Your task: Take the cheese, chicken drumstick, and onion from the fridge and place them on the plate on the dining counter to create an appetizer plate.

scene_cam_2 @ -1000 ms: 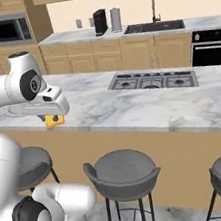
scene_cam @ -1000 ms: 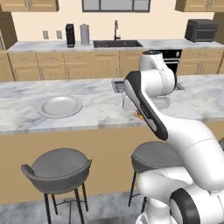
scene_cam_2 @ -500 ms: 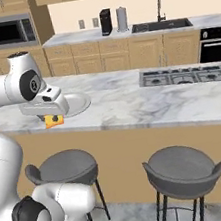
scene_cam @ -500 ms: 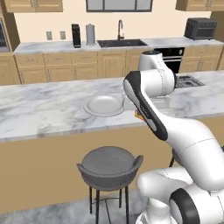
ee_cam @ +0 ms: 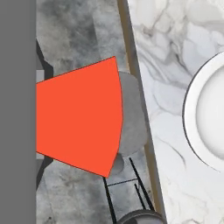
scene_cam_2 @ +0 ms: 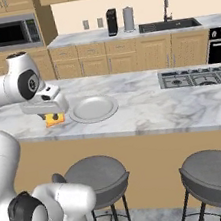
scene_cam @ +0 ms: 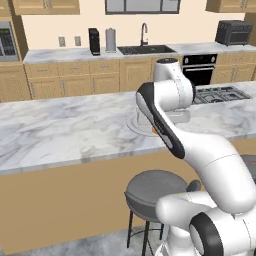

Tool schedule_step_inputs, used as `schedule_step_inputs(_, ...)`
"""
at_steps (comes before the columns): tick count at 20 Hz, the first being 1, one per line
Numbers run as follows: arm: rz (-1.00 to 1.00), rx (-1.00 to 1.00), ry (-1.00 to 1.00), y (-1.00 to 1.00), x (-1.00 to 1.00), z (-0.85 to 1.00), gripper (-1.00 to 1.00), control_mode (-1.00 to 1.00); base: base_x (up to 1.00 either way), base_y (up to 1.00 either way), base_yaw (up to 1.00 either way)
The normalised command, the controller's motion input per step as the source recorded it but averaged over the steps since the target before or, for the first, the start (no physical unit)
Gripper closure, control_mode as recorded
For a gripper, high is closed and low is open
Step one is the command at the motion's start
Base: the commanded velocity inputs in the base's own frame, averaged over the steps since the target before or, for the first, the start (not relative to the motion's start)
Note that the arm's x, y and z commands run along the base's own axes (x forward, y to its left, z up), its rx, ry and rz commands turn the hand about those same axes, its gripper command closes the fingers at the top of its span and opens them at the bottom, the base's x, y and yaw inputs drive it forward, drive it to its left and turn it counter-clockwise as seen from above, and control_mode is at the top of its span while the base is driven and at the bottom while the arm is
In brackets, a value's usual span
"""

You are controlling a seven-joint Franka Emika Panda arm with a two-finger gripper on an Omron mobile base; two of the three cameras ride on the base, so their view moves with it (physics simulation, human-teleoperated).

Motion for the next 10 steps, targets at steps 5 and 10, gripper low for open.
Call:
schedule_step_inputs(5,-0.07,-0.16,-0.03,-0.03,0.72,-0.02,1.00,-1.00,0.00,0.00,0.00)
schedule_step_inputs(10,0.00,-0.07,-0.05,-0.26,0.87,-0.27,1.00,-1.00,0.00,0.00,0.00)
